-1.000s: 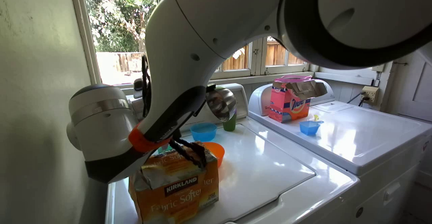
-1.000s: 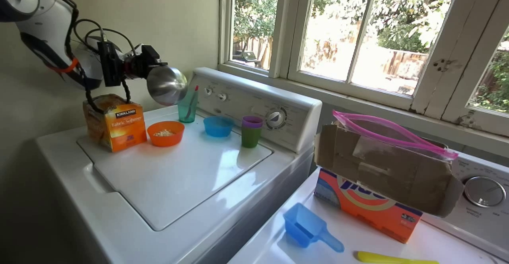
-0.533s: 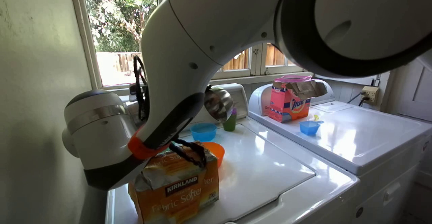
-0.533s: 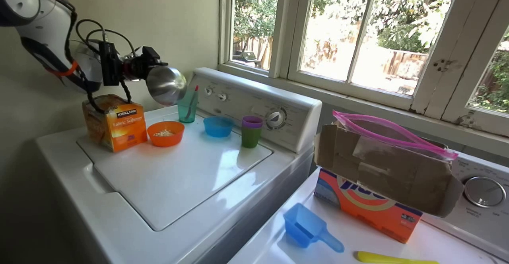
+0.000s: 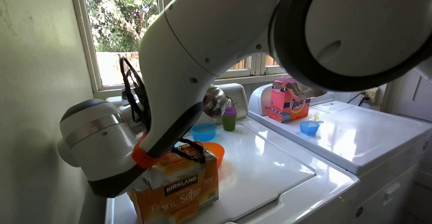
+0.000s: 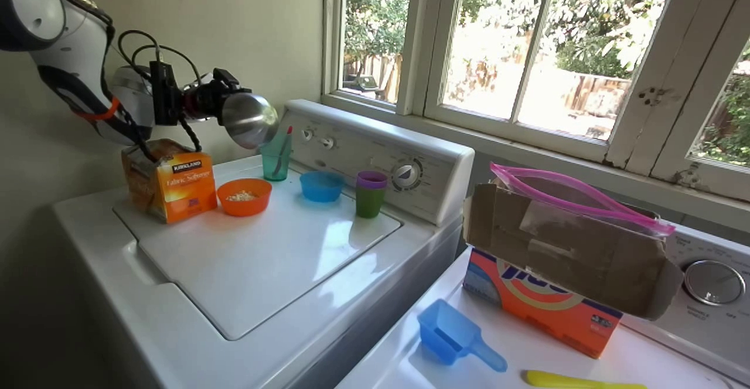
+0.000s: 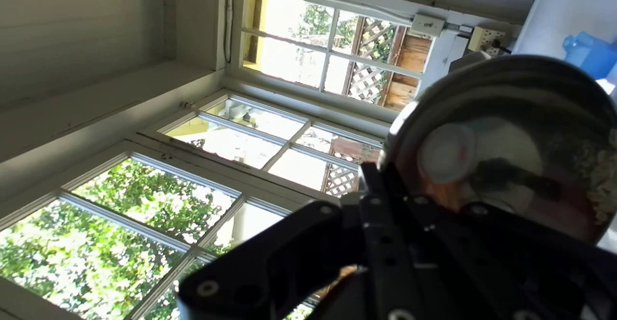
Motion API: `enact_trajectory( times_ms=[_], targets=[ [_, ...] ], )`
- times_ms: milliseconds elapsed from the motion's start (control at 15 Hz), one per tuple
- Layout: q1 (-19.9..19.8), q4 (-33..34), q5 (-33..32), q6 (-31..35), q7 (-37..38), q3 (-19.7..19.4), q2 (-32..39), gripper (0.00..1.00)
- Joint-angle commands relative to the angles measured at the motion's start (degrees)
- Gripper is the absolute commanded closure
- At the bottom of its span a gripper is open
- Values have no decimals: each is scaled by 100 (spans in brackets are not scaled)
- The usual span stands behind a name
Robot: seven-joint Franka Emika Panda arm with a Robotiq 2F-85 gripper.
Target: Pour the contents in the silver bowl into the orange bowl
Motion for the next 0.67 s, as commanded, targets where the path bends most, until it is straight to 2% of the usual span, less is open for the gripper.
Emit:
enact_trajectory(
  times_ms=[0, 600],
  targets=[
    [-51, 288, -480, -6, -425, 131, 278, 99],
    [-49, 308, -728, -56, -507, 240, 268, 99]
  ],
)
